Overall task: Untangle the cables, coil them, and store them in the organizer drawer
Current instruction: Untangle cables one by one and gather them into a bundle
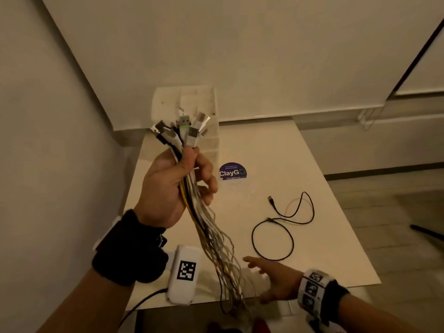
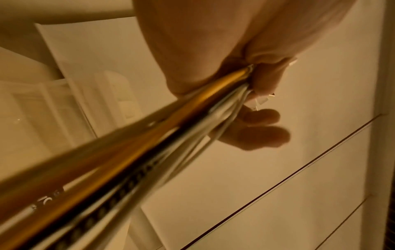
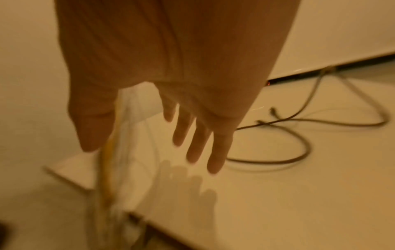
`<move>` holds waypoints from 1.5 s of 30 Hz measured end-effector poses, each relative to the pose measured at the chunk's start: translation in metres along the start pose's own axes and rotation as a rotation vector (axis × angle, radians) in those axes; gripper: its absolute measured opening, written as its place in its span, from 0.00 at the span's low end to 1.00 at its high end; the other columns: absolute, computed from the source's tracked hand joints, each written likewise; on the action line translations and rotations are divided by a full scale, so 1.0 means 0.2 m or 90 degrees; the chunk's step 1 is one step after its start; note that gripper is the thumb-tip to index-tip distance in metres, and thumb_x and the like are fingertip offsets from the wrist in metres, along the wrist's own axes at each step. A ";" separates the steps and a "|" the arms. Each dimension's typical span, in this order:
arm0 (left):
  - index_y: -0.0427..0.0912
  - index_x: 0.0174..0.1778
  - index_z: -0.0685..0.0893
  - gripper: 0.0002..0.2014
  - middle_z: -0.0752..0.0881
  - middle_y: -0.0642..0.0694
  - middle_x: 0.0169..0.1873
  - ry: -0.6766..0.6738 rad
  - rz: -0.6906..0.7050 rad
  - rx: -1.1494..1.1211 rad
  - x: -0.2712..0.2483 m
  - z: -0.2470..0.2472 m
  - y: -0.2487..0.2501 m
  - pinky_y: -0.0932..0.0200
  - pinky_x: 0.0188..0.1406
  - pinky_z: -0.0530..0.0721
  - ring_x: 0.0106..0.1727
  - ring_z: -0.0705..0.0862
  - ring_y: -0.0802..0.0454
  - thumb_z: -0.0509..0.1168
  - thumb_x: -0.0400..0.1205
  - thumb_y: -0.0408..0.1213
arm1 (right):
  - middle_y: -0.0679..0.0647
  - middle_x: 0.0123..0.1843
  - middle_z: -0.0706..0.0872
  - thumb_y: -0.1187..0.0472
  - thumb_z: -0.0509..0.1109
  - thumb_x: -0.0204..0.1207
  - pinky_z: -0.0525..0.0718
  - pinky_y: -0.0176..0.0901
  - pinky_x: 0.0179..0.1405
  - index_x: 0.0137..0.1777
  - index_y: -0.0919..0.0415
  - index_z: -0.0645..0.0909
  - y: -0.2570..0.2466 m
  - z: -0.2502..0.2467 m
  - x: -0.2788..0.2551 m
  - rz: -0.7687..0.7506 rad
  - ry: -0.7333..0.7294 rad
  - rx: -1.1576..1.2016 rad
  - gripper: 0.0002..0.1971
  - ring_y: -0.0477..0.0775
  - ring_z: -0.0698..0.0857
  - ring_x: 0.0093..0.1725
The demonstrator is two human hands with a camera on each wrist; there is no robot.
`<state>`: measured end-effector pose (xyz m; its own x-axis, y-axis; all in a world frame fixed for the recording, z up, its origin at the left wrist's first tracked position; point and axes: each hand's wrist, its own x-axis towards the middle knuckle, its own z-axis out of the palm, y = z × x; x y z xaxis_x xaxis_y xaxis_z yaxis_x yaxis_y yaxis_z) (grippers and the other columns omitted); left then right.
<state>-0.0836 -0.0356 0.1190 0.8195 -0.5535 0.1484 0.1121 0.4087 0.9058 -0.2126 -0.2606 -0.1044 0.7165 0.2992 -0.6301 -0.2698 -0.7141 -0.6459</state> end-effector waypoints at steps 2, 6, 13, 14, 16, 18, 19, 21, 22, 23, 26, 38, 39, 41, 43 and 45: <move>0.34 0.41 0.75 0.15 0.81 0.41 0.32 0.010 -0.024 0.025 0.00 0.03 -0.03 0.61 0.17 0.73 0.24 0.78 0.46 0.53 0.85 0.42 | 0.46 0.73 0.76 0.60 0.73 0.74 0.78 0.40 0.66 0.78 0.46 0.67 0.13 -0.16 0.02 0.098 0.043 -0.080 0.33 0.49 0.78 0.69; 0.37 0.37 0.75 0.14 0.78 0.40 0.29 0.016 -0.063 0.009 0.04 0.06 -0.14 0.69 0.16 0.63 0.15 0.65 0.56 0.56 0.84 0.41 | 0.54 0.71 0.76 0.55 0.62 0.81 0.79 0.48 0.63 0.72 0.52 0.72 0.32 -0.38 0.16 0.276 0.334 -0.153 0.19 0.56 0.79 0.67; 0.39 0.39 0.76 0.11 0.62 0.50 0.22 0.102 -0.129 -0.078 0.09 0.09 -0.22 0.64 0.16 0.53 0.17 0.59 0.59 0.60 0.81 0.42 | 0.58 0.70 0.71 0.58 0.59 0.82 0.79 0.55 0.63 0.68 0.58 0.71 0.44 -0.30 0.33 0.347 0.347 -0.111 0.15 0.62 0.76 0.68; 0.38 0.39 0.78 0.11 0.62 0.50 0.23 0.116 -0.140 -0.091 0.09 0.08 -0.23 0.64 0.16 0.54 0.18 0.59 0.58 0.60 0.81 0.43 | 0.58 0.70 0.73 0.58 0.57 0.83 0.79 0.54 0.64 0.67 0.58 0.72 0.43 -0.30 0.32 0.342 0.336 -0.107 0.15 0.61 0.77 0.68; 0.39 0.39 0.78 0.10 0.61 0.49 0.24 0.129 -0.153 -0.118 0.10 0.07 -0.24 0.62 0.18 0.54 0.19 0.59 0.57 0.61 0.79 0.42 | 0.62 0.65 0.80 0.59 0.57 0.84 0.80 0.49 0.60 0.62 0.62 0.74 0.41 -0.32 0.30 0.321 0.355 -0.043 0.11 0.61 0.81 0.62; 0.40 0.38 0.74 0.09 0.62 0.48 0.25 0.127 -0.168 -0.145 0.11 0.07 -0.25 0.61 0.19 0.56 0.21 0.59 0.56 0.61 0.78 0.41 | 0.66 0.50 0.88 0.62 0.59 0.85 0.85 0.56 0.54 0.51 0.66 0.74 0.32 -0.36 0.22 0.233 0.408 0.182 0.07 0.63 0.86 0.48; 0.41 0.37 0.73 0.08 0.62 0.48 0.26 0.124 -0.174 -0.154 0.12 0.08 -0.26 0.60 0.20 0.57 0.21 0.59 0.55 0.61 0.77 0.41 | 0.66 0.42 0.88 0.63 0.60 0.85 0.86 0.63 0.52 0.48 0.69 0.72 0.23 -0.39 0.16 0.161 0.424 0.338 0.08 0.64 0.86 0.41; 0.42 0.37 0.72 0.07 0.63 0.48 0.28 0.118 -0.183 -0.164 0.13 0.09 -0.27 0.60 0.22 0.59 0.23 0.60 0.55 0.61 0.77 0.41 | 0.65 0.33 0.84 0.65 0.59 0.86 0.85 0.66 0.47 0.50 0.70 0.73 0.03 -0.47 0.00 0.027 0.385 0.638 0.07 0.65 0.84 0.35; 0.42 0.38 0.73 0.07 0.64 0.48 0.28 0.117 -0.190 -0.171 0.14 0.10 -0.28 0.59 0.23 0.60 0.24 0.61 0.54 0.60 0.78 0.41 | 0.64 0.33 0.82 0.65 0.58 0.86 0.83 0.64 0.44 0.52 0.69 0.75 -0.08 -0.53 -0.09 -0.037 0.347 0.745 0.08 0.64 0.82 0.34; 0.42 0.38 0.74 0.08 0.65 0.48 0.29 0.119 -0.200 -0.180 0.15 0.11 -0.29 0.59 0.25 0.60 0.25 0.62 0.54 0.59 0.80 0.42 | 0.63 0.34 0.81 0.64 0.58 0.86 0.82 0.61 0.41 0.54 0.69 0.77 -0.20 -0.58 -0.18 -0.096 0.309 0.809 0.09 0.63 0.80 0.34; 0.43 0.38 0.73 0.12 0.66 0.48 0.28 0.170 -0.221 -0.158 0.18 0.17 -0.33 0.60 0.23 0.60 0.24 0.62 0.55 0.55 0.86 0.43 | 0.63 0.36 0.80 0.59 0.61 0.79 0.78 0.53 0.34 0.57 0.67 0.81 -0.49 -0.67 -0.36 -0.258 0.296 0.816 0.14 0.59 0.77 0.31; 0.41 0.36 0.76 0.11 0.66 0.50 0.23 0.176 -0.244 -0.224 0.20 0.25 -0.37 0.65 0.17 0.57 0.19 0.59 0.58 0.58 0.74 0.46 | 0.61 0.34 0.89 0.73 0.63 0.81 0.81 0.34 0.23 0.52 0.66 0.85 -0.87 -0.52 -0.33 -0.358 0.509 0.619 0.09 0.47 0.83 0.23; 0.41 0.36 0.76 0.12 0.66 0.50 0.23 0.177 -0.240 -0.237 0.19 0.24 -0.37 0.65 0.17 0.56 0.19 0.59 0.58 0.57 0.73 0.46 | 0.61 0.33 0.89 0.72 0.63 0.81 0.82 0.36 0.24 0.51 0.66 0.85 -0.87 -0.52 -0.32 -0.350 0.519 0.625 0.09 0.49 0.83 0.24; 0.41 0.37 0.76 0.11 0.66 0.49 0.24 0.178 -0.234 -0.251 0.19 0.23 -0.37 0.64 0.18 0.57 0.20 0.60 0.57 0.57 0.73 0.46 | 0.56 0.29 0.87 0.72 0.63 0.81 0.80 0.34 0.21 0.49 0.67 0.84 -0.87 -0.51 -0.30 -0.336 0.535 0.634 0.08 0.46 0.81 0.21; 0.41 0.37 0.76 0.11 0.66 0.49 0.25 0.174 -0.240 -0.213 0.19 0.22 -0.37 0.64 0.18 0.57 0.20 0.60 0.57 0.59 0.73 0.46 | 0.55 0.30 0.88 0.72 0.63 0.81 0.79 0.33 0.21 0.49 0.67 0.84 -0.86 -0.50 -0.28 -0.319 0.551 0.605 0.07 0.46 0.82 0.21; 0.42 0.35 0.75 0.14 0.66 0.50 0.24 0.180 -0.244 -0.128 0.20 0.21 -0.38 0.65 0.17 0.56 0.19 0.60 0.57 0.61 0.80 0.48 | 0.58 0.36 0.89 0.69 0.65 0.81 0.81 0.37 0.24 0.50 0.60 0.84 -0.84 -0.48 -0.24 -0.306 0.589 0.512 0.07 0.53 0.87 0.26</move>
<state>-0.0837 -0.1190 0.0733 0.8156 -0.4837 -0.3176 0.5169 0.3621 0.7757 -0.1400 -0.2153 0.0751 0.9336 -0.3546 0.0514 0.0590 0.0108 -0.9982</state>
